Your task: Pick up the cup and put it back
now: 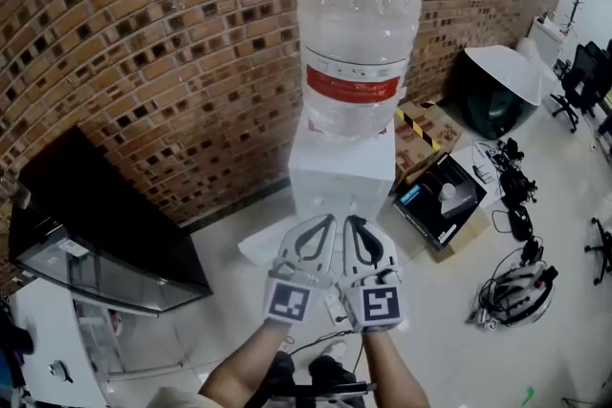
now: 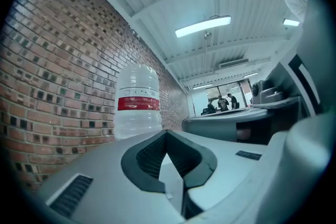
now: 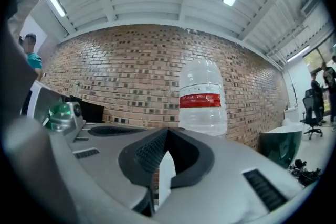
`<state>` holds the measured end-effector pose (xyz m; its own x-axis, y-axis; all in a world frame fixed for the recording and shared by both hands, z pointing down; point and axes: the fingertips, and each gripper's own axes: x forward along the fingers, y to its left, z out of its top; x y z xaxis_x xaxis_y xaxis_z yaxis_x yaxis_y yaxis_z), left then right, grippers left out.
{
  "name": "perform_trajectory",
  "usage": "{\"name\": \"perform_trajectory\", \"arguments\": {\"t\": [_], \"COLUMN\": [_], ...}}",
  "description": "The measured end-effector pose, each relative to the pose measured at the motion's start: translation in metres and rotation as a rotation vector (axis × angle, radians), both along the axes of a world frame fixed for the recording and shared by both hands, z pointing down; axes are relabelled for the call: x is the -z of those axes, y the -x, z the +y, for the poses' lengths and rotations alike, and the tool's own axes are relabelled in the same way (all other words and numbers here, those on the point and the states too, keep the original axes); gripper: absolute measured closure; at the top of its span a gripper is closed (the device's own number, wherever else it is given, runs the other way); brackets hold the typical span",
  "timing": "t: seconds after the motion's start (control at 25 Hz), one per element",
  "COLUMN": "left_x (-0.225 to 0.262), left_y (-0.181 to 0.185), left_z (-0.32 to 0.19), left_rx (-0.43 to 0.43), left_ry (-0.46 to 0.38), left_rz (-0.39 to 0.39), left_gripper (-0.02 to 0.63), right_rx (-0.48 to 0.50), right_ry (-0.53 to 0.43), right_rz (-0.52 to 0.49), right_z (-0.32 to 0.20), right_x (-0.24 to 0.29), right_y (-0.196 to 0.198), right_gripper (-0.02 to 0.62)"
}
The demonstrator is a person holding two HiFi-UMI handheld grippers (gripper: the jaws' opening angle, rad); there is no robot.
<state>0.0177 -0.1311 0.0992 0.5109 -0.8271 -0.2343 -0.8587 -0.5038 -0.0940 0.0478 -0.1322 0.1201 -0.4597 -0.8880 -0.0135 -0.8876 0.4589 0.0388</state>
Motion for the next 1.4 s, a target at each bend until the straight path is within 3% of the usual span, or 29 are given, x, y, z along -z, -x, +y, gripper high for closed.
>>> {"name": "perform_trajectory", "arguments": {"t": [0.36,0.88,1.4], "left_x": [0.033,0.047,0.064], "left_y": [0.022,0.076,0.078], "left_z": [0.055,0.178,0.219], "left_rx": [0.028,-0.059,-0.088], "left_ry": [-0.018,-0.023,-0.052], "left_rz": [-0.012,0.016,0.037], "left_gripper": [0.601,0.601,0.601], "right_rx": [0.078,-0.046,-0.081], "right_ry": [0.021,0.031,0.011], "right_rz": [-0.019,-0.011,-0.003], "right_z": [0.059,0.184,0.222], "right_x": [0.027,0.034,0.045], "right_y": [0.02,0.072,0.072], "right_gripper": [0.592,0.592,0.594]}}
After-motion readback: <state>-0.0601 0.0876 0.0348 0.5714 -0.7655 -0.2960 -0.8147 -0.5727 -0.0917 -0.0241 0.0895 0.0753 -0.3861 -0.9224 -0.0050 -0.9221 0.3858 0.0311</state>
